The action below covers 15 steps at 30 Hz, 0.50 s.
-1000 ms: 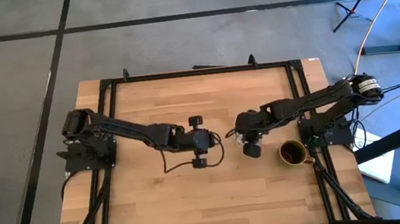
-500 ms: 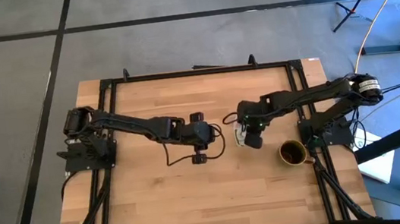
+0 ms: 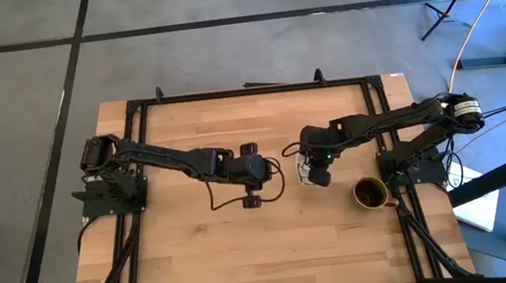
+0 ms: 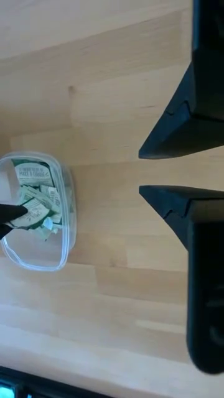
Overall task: Pick and place items into bin
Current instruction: Put the truvia packet into the transparent bin, then return to Home Position
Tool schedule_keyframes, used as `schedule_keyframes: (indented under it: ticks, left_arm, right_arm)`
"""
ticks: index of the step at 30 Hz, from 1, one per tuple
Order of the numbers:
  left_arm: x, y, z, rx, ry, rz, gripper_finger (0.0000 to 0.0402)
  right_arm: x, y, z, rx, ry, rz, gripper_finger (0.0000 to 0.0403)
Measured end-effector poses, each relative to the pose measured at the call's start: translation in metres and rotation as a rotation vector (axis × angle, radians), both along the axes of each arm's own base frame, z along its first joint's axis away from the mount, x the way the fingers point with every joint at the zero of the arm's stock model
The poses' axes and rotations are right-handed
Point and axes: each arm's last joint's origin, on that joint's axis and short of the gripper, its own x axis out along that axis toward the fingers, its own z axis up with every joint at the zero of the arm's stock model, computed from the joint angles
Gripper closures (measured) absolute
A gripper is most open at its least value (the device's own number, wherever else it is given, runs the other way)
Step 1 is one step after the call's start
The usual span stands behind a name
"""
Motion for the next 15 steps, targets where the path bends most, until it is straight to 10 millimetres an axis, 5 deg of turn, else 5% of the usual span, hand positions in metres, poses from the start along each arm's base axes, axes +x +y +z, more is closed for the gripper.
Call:
schedule_keyframes:
  ticks: [9,15]
  left_arm:
    - [0.0,0.0,0.0,0.0,0.005,0.001,0.0325]
    - [-0.003,0.001,-0.003,0.009,0.042,0.005,0.0332]
  right_arm:
    - [-0.003,-0.004,0.0,-0.138,0.034,-0.097,0.0293]
    - [-0.003,-0.006,0.01,-0.195,0.003,-0.136,0.0277]
